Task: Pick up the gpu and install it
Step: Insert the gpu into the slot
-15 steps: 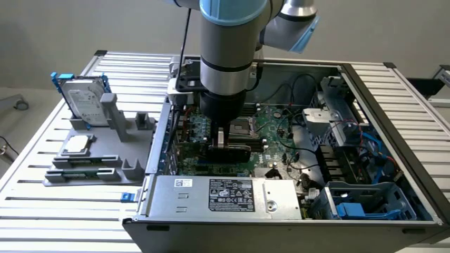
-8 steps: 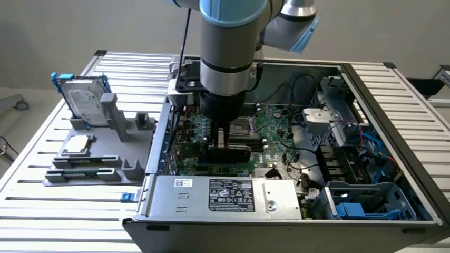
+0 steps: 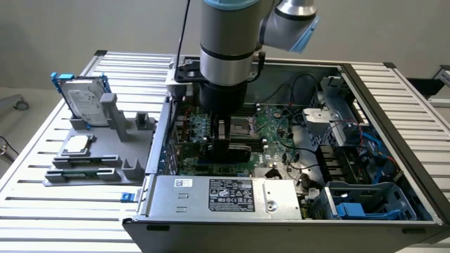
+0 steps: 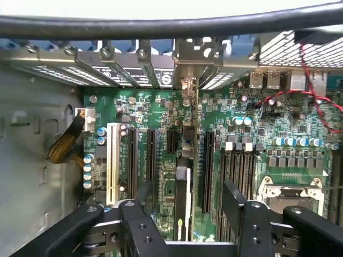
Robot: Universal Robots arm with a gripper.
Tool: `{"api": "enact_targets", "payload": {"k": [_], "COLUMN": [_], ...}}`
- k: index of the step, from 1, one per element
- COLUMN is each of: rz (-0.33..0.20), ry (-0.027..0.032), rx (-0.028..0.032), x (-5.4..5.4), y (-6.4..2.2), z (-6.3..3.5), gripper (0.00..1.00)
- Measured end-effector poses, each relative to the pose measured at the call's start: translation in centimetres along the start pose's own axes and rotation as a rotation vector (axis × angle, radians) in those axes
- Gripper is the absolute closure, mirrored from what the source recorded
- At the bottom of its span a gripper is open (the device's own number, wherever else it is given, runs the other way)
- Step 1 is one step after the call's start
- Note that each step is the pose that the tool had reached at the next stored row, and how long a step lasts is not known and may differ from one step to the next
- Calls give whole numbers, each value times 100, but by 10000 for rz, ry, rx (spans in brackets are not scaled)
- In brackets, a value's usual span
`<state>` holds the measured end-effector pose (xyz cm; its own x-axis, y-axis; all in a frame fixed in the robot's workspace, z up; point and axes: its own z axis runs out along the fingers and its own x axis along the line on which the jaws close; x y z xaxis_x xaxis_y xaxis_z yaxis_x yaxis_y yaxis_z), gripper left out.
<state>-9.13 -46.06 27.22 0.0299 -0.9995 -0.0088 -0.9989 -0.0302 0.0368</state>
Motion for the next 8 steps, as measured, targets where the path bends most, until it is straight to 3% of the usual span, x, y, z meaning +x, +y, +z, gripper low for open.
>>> {"api": "enact_targets", "payload": {"k": [8], "rz": [0], "ry": [2], "rx": [-1], "x": [-3], "y": [3], "z": [-364], "gripper": [36]}}
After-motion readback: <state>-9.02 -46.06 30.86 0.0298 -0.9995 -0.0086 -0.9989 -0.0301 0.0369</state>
